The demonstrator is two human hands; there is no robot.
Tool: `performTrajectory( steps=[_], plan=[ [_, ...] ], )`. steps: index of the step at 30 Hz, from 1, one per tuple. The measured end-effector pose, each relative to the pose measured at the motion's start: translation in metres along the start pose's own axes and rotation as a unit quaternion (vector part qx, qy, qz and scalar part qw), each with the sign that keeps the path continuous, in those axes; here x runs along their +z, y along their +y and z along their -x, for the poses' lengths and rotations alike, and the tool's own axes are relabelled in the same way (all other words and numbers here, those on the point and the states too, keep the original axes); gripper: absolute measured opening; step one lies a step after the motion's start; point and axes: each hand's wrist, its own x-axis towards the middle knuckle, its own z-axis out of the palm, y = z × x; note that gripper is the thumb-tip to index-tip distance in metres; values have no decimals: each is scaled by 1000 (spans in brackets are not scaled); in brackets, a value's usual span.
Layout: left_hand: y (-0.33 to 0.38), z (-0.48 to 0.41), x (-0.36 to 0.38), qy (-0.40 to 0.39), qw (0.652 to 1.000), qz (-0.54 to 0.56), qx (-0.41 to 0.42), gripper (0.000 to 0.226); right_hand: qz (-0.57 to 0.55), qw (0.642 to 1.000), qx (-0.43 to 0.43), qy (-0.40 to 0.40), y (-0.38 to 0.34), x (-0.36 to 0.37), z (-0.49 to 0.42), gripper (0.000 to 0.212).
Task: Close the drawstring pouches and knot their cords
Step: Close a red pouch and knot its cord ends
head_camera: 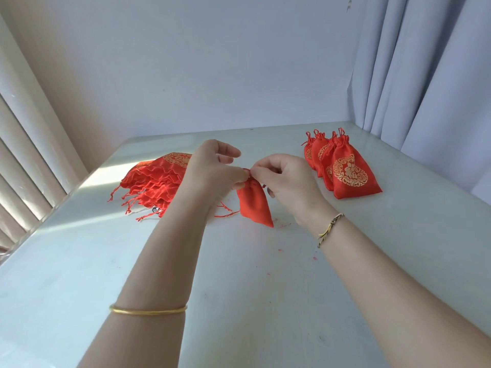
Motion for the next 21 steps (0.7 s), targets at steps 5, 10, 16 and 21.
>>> performTrajectory(
  steps=[5, 10, 16, 21],
  plan=[
    [-2, 1, 10, 59, 993, -87, 61, 37, -42, 998, 47, 8, 4, 3, -1, 15],
    [-8, -2, 15, 62, 985, -138, 85, 31, -74, 996, 58, 13, 4, 4, -1, 14],
    [0, -5, 0, 65, 970, -188, 137, 30, -141, 985, 99, 26, -3, -2, -2, 23],
    [-3, -2, 7, 42, 949, -262, 170, 19, -192, 972, 136, 20, -5, -3, -3, 21]
  ],
)
